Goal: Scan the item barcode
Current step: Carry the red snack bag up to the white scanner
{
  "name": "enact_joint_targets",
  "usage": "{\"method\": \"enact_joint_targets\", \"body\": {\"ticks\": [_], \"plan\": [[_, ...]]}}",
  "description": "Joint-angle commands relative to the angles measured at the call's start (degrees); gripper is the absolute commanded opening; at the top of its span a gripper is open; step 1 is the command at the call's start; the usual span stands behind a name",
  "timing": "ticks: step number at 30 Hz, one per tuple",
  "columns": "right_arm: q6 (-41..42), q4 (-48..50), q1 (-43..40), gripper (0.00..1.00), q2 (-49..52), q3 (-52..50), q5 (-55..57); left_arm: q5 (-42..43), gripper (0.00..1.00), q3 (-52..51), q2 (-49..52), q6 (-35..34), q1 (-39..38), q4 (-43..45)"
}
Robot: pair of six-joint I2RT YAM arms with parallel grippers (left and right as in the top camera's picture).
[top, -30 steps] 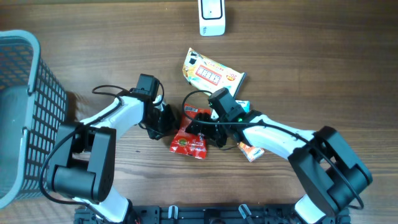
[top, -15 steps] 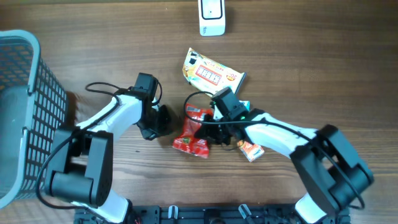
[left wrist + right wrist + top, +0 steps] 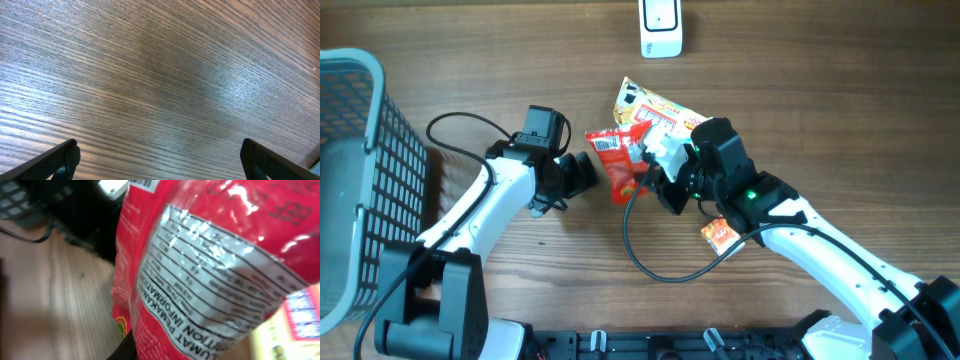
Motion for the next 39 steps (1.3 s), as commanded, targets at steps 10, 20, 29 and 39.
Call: {"method": "enact_joint_targets", "body": {"ticks": [10, 20, 29, 39], "plan": [[-3.02, 4.68, 0.02, 0.04, -0.81, 1.53, 20.09, -0.76, 1.0, 0.68, -0.37, 0.26, 0.26, 0.09], [-13.86, 17.25, 0.02, 0.04, 0.22, 1.53, 65.46, -0.76, 1.0, 0.68, -0.37, 0.26, 0.26, 0.11], [-94.95, 80.78, -5.55, 0.04, 29.62, 4.24, 49.53, -0.76, 1.0, 0.68, -0.37, 0.26, 0.26, 0.11], [-88.13, 53.64, -12.52, 0.04, 49.09, 46.66, 42.1, -0.76, 1.0, 0.68, -0.37, 0.26, 0.26, 0.09]]}}
